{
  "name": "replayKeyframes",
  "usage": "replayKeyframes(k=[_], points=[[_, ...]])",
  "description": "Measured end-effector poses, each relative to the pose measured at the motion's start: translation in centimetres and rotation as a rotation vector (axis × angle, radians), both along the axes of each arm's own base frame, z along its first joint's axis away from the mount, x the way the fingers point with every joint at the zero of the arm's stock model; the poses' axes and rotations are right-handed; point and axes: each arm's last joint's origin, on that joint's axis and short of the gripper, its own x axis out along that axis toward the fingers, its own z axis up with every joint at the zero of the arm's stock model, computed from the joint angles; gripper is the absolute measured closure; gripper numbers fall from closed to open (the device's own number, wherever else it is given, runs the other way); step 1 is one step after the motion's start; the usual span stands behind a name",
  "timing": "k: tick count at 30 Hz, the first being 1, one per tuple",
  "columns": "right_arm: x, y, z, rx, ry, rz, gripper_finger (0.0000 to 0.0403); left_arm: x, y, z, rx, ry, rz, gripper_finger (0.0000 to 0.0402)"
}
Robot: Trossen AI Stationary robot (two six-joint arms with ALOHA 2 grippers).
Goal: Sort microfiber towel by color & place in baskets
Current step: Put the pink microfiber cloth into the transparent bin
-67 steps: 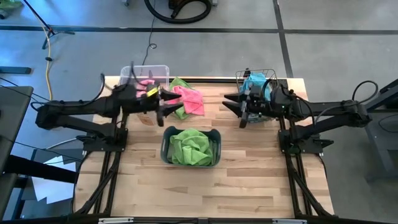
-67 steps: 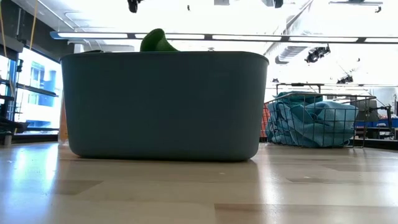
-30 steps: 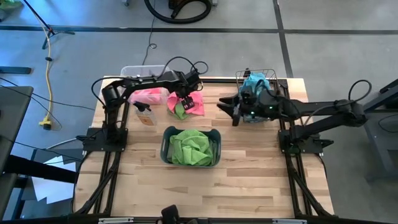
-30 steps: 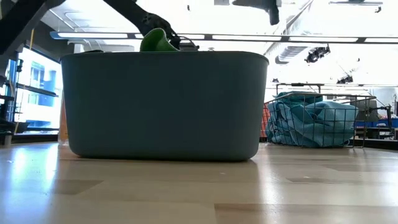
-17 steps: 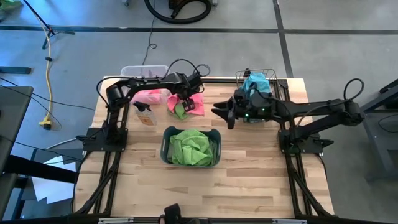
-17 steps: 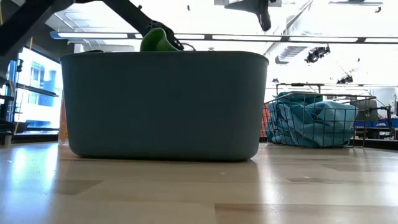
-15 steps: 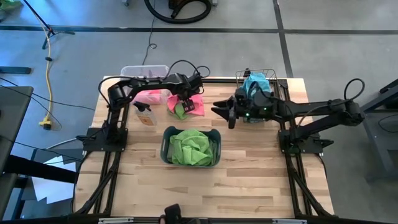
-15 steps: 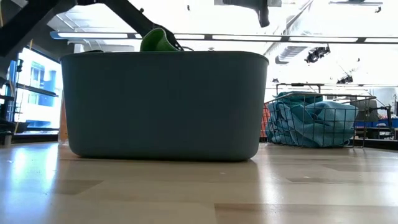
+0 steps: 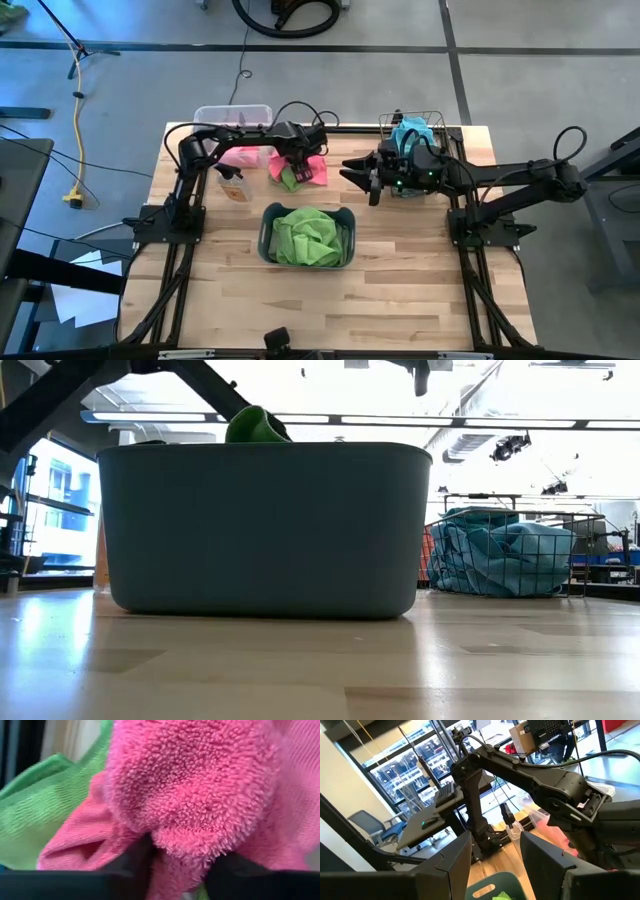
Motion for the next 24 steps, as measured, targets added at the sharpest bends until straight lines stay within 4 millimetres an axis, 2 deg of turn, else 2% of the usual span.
replayKeyframes(k=[3, 4, 11, 18, 24], points=[[0.0, 0.0, 0.0, -0.031, 0.005, 0.001, 0.0235, -0.1, 0.0, 0.7, -0.006, -0.023, -0.002, 0.0366], [0.0, 0.0, 0.0, -0.034, 0.006, 0.001, 0.0235, -0.1, -0.1, 1.0, -0.006, -0.036, -0.003, 0.0382], [0.0, 0.0, 0.0, -0.035, 0.006, 0.001, 0.0235, -0.9, -0.2, 4.7, 0.038, -0.127, -0.002, 0.0397], [0.0, 0.0, 0.0, -0.036, 0.006, 0.001, 0.0235, -2.0, -0.8, 8.9, 0.096, -0.22, -0.026, 0.0388], [0.0, 0.0, 0.0, -0.036, 0.006, 0.001, 0.0235, -2.3, -1.0, 10.0, 0.107, -0.256, -0.003, 0.0387]])
